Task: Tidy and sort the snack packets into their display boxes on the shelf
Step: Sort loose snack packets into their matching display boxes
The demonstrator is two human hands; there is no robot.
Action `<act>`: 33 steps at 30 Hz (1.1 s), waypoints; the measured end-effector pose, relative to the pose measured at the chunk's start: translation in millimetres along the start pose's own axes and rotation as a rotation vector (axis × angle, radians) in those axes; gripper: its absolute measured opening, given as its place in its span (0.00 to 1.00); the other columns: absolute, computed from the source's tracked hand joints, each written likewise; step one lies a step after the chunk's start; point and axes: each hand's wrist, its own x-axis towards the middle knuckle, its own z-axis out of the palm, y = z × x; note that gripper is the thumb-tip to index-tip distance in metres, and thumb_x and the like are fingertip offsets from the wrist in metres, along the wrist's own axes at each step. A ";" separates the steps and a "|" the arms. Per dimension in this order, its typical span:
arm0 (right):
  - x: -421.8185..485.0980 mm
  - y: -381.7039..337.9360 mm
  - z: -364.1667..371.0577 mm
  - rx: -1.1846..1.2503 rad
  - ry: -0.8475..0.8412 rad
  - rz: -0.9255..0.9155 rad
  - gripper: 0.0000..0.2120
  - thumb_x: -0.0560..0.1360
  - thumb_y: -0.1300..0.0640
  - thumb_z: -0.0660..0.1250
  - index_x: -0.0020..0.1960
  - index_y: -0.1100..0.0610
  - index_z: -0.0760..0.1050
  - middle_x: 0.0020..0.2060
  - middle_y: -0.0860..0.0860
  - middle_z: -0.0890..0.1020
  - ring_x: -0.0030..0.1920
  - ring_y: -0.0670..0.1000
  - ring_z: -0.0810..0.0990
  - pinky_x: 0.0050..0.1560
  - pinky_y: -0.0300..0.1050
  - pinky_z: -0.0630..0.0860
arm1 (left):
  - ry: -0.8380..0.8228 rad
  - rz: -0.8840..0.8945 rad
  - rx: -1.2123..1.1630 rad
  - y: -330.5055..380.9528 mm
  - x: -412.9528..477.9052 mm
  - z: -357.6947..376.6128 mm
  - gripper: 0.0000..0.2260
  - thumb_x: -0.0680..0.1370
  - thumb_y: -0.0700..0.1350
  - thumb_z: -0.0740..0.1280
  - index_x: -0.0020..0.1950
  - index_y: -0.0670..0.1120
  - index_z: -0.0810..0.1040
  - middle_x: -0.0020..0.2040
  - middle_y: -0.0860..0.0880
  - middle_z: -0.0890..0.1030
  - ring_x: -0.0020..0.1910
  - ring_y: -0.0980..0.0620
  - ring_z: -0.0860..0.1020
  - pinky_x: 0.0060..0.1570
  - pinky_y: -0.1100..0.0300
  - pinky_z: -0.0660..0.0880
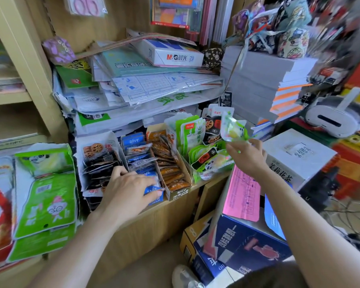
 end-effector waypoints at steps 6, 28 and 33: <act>-9.4 4.4 -2.6 0.094 0.087 -0.036 0.12 0.79 0.42 0.63 0.57 0.41 0.82 0.54 0.43 0.81 0.71 0.53 0.63 0.66 0.58 0.61 | -0.023 -0.053 0.076 3.5 2.0 9.4 0.33 0.78 0.72 0.45 0.72 0.59 0.74 0.71 0.61 0.75 0.64 0.56 0.73 0.63 0.51 0.55; -17.7 -26.2 -3.6 0.319 0.138 -0.312 0.04 0.75 0.58 0.73 0.48 0.52 0.85 0.38 0.49 0.84 0.40 0.52 0.81 0.41 0.44 0.75 | 0.394 0.029 -0.499 10.5 -8.2 -20.7 0.14 0.76 0.54 0.68 0.57 0.52 0.85 0.53 0.60 0.83 0.54 0.61 0.79 0.59 0.58 0.74; -18.1 -16.6 -28.1 0.572 0.477 -0.152 0.03 0.78 0.57 0.69 0.46 0.51 0.80 0.35 0.45 0.80 0.36 0.41 0.78 0.36 0.35 0.71 | 0.293 0.035 -0.614 51.9 19.0 -16.4 0.08 0.78 0.50 0.70 0.56 0.55 0.85 0.50 0.63 0.83 0.54 0.63 0.79 0.56 0.61 0.76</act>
